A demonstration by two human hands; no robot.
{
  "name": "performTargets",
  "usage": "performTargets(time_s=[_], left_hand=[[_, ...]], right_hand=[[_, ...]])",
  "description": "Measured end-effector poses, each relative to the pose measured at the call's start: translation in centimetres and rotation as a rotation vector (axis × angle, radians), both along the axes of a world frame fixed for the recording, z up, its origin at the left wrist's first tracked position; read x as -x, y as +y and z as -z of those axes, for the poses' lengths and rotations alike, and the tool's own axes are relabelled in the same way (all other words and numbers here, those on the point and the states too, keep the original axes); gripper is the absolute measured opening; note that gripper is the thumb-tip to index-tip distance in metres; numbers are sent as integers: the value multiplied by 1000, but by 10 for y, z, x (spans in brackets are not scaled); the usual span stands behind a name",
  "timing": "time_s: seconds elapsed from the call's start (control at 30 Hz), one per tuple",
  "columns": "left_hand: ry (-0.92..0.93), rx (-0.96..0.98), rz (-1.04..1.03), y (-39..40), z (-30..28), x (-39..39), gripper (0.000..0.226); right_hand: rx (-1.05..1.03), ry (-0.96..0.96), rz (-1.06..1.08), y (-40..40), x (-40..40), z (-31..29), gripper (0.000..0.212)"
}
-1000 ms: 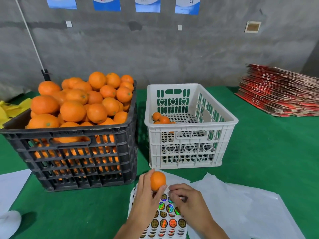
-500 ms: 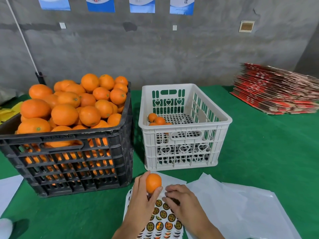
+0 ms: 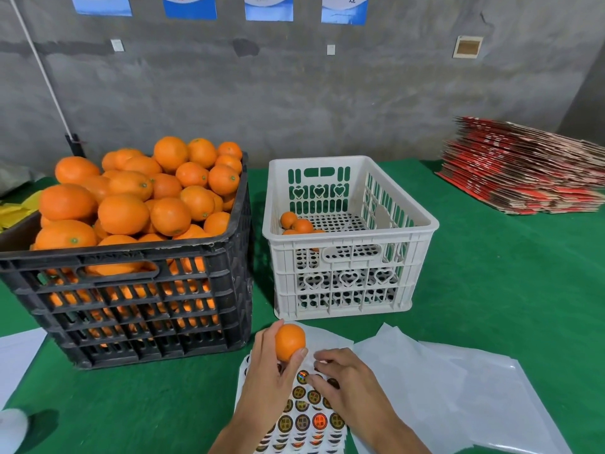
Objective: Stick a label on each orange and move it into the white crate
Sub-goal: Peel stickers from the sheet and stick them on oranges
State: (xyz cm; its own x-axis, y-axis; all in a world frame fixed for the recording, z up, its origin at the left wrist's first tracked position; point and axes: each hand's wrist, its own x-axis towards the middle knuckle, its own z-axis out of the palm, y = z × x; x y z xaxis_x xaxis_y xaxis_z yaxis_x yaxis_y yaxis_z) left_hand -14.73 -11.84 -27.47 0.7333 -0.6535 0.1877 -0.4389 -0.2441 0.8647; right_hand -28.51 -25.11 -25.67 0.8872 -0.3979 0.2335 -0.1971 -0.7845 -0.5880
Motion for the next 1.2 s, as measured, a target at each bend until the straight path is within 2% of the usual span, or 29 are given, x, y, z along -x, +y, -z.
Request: performTargets(time_s=[0.2,0.33,0.47,0.67,0.97,1.07,1.2], left_hand=[[29,0,-14,-1,-1,1,66],[11,0,-10,0,2,0,62],[-19,-3,2,0,2,0,59],[-28,-9,7,0,2,0,60],[-38,-35,49,2,-1,1,57],[-23,-17,60,4,-2,1,59],[43,89,45,5,-14,8,59]], right_hand=[[-438,-76,191,-1,-7,-1,6],[-594,-86,213,0,-9,-4,18],[-583,-87,230,-1,-11,-3,24],[-645,-99,242,-2,-12,0,19],[-966,-144,352,-13,-21,8,14],[-828,-212,390,-10,-18,7,21],[-397,-424,382,-3,-16,-17,20]])
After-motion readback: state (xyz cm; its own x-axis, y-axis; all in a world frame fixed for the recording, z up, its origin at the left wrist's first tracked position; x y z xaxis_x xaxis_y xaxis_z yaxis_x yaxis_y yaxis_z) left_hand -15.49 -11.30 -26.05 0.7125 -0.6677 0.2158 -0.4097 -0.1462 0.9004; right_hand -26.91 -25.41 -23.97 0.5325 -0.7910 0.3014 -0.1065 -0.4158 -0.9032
